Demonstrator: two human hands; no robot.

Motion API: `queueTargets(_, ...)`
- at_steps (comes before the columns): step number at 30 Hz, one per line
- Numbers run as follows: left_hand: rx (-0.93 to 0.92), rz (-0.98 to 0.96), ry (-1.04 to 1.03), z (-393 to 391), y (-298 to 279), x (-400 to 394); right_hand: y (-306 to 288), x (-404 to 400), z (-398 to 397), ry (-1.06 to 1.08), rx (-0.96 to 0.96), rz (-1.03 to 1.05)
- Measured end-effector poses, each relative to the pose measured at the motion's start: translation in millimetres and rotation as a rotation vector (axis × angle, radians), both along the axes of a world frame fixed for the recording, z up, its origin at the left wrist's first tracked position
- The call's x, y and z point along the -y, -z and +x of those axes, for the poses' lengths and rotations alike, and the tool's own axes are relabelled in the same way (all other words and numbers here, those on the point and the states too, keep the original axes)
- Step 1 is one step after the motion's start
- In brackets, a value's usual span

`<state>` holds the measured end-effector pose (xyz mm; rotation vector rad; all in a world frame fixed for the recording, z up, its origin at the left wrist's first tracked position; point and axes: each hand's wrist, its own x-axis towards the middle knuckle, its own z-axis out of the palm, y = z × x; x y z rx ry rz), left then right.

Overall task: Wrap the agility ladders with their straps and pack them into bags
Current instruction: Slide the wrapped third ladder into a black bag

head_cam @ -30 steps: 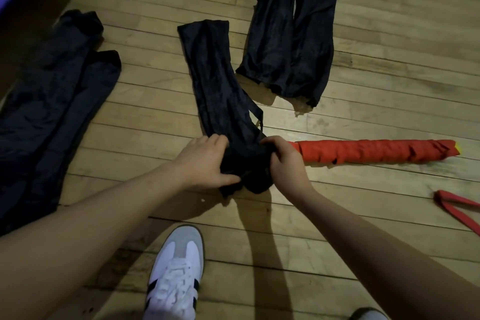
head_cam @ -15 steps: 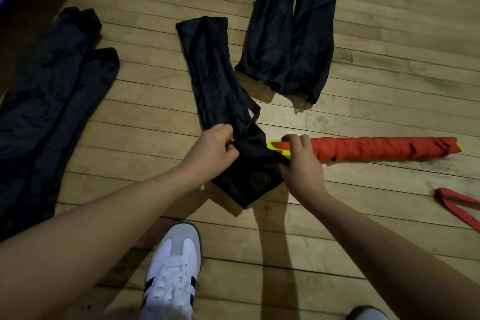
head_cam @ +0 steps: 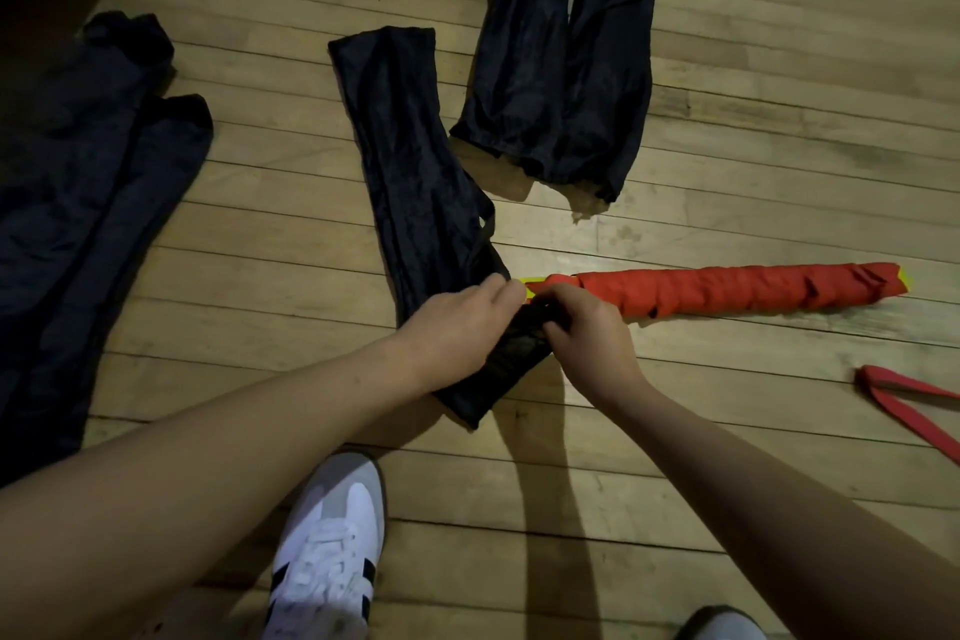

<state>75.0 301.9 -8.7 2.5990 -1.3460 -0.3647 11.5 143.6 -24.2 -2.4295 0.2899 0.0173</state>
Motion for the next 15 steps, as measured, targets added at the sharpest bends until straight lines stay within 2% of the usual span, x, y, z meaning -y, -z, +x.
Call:
queueTargets(3, 0.085, -0.067, 0.276, 3.9, 4.7, -11.1, 1.0, 10.9, -4.1, -0.010, 0.014, 0.013)
queueTargets(4, 0.108, -0.057, 0.308, 6.7, 9.1, -15.5, 2.2, 15.2, -4.2, -0.024, 0.022, 0.011)
queueTargets(8, 0.063, 0.051, 0.186, 11.2, 21.2, -21.9, 5.5, 27.7, -6.7, -0.089, 0.056, 0.029)
queueTargets(10, 0.045, 0.102, 0.161, 13.4, 27.5, -16.8, 10.2, 33.6, -3.3, -0.115, 0.019, -0.099)
queueTargets(13, 0.035, 0.139, 0.192, 12.2, 35.5, -7.6, 18.7, 39.9, 5.9, -0.222, -0.139, -0.417)
queueTargets(15, 0.043, 0.108, 0.170, 13.4, 39.5, -2.1, 26.6, 44.5, 14.4, -0.259, -0.238, -0.505)
